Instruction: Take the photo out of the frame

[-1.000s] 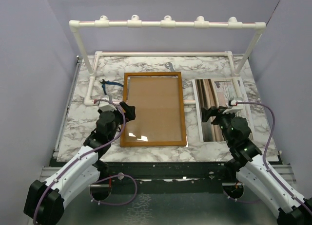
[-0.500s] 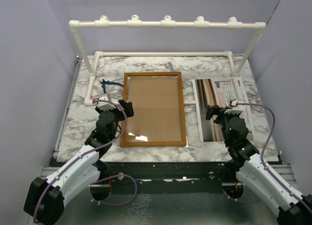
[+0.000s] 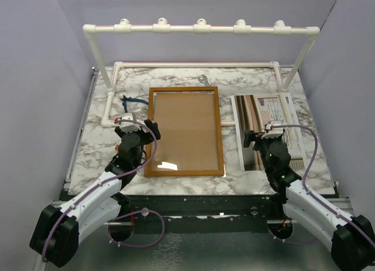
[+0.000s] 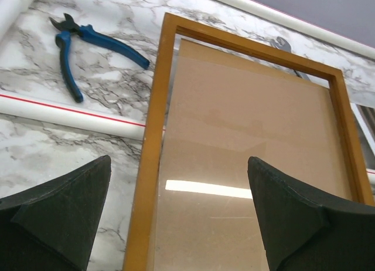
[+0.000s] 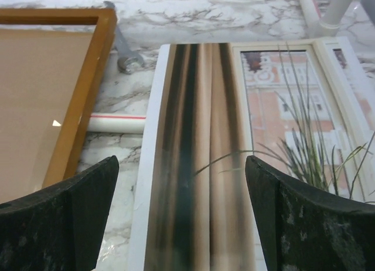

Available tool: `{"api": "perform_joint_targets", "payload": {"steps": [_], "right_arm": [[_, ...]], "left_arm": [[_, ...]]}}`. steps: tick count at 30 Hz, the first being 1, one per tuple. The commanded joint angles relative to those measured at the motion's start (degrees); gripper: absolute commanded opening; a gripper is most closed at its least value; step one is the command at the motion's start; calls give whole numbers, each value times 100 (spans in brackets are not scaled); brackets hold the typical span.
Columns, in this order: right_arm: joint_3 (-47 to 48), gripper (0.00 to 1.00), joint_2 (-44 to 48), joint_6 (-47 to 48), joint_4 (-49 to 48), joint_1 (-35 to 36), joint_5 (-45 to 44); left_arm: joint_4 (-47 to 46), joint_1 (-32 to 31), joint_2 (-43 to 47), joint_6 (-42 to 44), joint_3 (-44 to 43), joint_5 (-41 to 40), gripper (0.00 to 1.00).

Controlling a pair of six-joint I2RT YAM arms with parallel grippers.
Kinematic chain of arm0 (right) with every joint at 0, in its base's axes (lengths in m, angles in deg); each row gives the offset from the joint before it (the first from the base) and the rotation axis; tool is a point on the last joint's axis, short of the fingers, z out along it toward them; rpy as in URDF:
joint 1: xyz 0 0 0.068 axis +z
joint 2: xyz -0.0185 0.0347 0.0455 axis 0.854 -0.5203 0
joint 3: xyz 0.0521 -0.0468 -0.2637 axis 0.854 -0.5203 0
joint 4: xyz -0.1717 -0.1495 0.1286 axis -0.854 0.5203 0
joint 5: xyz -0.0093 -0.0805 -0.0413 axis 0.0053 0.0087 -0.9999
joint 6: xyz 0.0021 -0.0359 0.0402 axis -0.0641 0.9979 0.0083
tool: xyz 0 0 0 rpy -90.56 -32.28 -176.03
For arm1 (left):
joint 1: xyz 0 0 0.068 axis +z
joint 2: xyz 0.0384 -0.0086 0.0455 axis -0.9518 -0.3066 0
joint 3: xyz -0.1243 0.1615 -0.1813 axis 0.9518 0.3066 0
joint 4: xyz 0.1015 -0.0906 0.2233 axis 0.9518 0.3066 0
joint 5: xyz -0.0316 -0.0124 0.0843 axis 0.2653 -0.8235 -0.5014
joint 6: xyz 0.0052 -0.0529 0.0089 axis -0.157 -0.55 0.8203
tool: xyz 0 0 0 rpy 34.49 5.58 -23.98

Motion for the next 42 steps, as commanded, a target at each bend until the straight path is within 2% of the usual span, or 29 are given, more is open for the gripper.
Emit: {"api": "perform_joint_targets", "payload": {"steps": [1, 3, 5, 7, 10, 12, 15, 18, 20, 24, 25, 26, 27, 29, 32, 35, 37, 42], "right_arm": [[87, 93, -597, 432, -1499, -498, -55], [138, 92, -1048, 204, -1841, -997, 111], [151, 91, -1383, -248, -2086, -1660, 741], [84, 90, -1719, -278, -2507, -2000, 973], [-2, 90, -2306, -24, -3103, -2028, 860], [-73, 91, -2720, 2, -3471, -2060, 767], [-205, 91, -3416, -40, -4550, -2187, 707], [44, 91, -3611, 61, -4216, -2357, 939], [150, 87, -3953, 146, -4389, -2475, 1094], [104, 80, -5096, 362, -5822, -2552, 1177], [168, 84, -4833, 328, -5306, -2550, 1247], [248, 98, -4749, 345, -4932, -2551, 1436], [288, 100, -4884, 371, -5025, -2551, 1503], [204, 100, -4939, 376, -5309, -2553, 1366], [317, 100, -4904, 311, -5010, -2560, 1370], [287, 100, -4925, 307, -5119, -2560, 1337], [295, 100, -4907, 301, -5082, -2560, 1325], [294, 100, -4914, 297, -5098, -2558, 1328]], "left_arm": [[-489, -18, -31, 676, 18, -735, 99], [-801, -18, -46, 828, 175, -982, 99], [-1136, -18, -155, 1008, 310, -1176, 99], [-1504, -8, -381, 1321, 357, -1418, 99], [-1814, 3, -903, 1885, 244, -1690, 99], [-2007, 76, -1238, 1999, 186, -1709, 99], [-2506, 351, -1650, 1993, 240, -1542, 99], [-2939, 754, -2051, 1888, 312, -1332, 99], [-3157, 1025, -2301, 1811, 355, -1115, 99], [-3858, 1247, -2837, 2139, 544, -1132, 99], [-3974, 1266, -2919, 2136, 580, -1207, 99], [-4136, 1303, -2990, 2107, 630, -1234, 99], [-4310, 1331, -3051, 2091, 691, -1192, 99], [-4581, 1375, -3186, 2099, 723, -1146, 99], [-4628, 1415, -3234, 2141, 706, -1091, 99], [-4826, 1478, -3320, 2195, 736, -954, 99], [-5444, 1527, -3551, 2358, 819, -827, 99], [-5772, 1686, -4452, 2669, 569, 63, 99]]}}
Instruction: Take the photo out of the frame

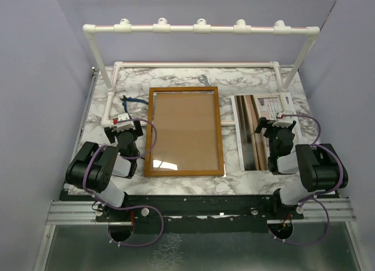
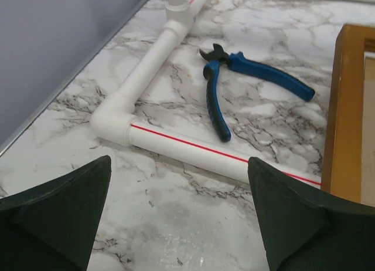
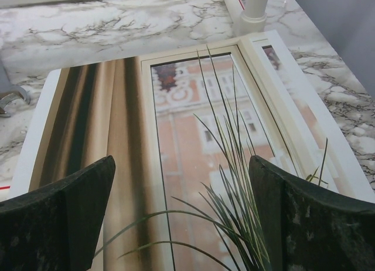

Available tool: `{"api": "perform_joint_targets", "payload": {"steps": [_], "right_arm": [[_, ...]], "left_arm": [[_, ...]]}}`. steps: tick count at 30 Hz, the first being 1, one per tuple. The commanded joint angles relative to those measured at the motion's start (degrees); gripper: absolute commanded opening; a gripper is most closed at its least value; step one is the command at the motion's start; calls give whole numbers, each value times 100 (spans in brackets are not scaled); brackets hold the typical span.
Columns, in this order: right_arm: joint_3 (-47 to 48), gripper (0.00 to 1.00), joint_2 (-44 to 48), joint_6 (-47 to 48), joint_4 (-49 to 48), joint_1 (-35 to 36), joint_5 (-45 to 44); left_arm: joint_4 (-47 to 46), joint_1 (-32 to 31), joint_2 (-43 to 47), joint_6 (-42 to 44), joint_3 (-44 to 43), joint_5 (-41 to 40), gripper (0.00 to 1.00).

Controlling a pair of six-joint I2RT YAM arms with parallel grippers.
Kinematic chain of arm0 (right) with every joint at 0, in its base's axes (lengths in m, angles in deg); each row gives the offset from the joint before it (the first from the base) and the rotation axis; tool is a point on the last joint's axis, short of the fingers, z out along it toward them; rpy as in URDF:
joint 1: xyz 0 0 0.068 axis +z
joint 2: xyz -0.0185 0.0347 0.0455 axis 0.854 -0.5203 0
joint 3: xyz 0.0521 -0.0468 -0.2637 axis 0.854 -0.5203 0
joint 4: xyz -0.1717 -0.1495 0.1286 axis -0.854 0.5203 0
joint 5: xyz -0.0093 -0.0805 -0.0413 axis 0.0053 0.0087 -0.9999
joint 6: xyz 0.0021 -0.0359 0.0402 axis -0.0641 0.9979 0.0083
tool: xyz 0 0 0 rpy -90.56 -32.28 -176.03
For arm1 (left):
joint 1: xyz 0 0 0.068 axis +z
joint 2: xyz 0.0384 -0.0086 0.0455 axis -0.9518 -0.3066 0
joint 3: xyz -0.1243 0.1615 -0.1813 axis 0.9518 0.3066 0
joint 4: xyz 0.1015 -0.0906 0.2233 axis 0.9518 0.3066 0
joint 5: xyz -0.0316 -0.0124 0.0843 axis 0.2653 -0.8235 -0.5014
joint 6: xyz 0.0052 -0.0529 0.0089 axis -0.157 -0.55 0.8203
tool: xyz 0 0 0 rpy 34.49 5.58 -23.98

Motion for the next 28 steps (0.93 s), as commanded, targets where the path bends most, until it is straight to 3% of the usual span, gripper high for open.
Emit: {"api": "perform_joint_targets", "payload": {"steps": [1, 7, 28], "right_arm": [[75, 100, -26, 50, -162, -22, 71], [81, 100, -26, 47, -160, -22, 66], [78, 100, -26, 51, -165, -22, 69]], "left_arm": [[-700, 102, -751, 378, -122, 925, 99], [-281, 219, -801, 205, -358, 813, 99], [-215, 271, -793, 206, -382, 899, 99]]}}
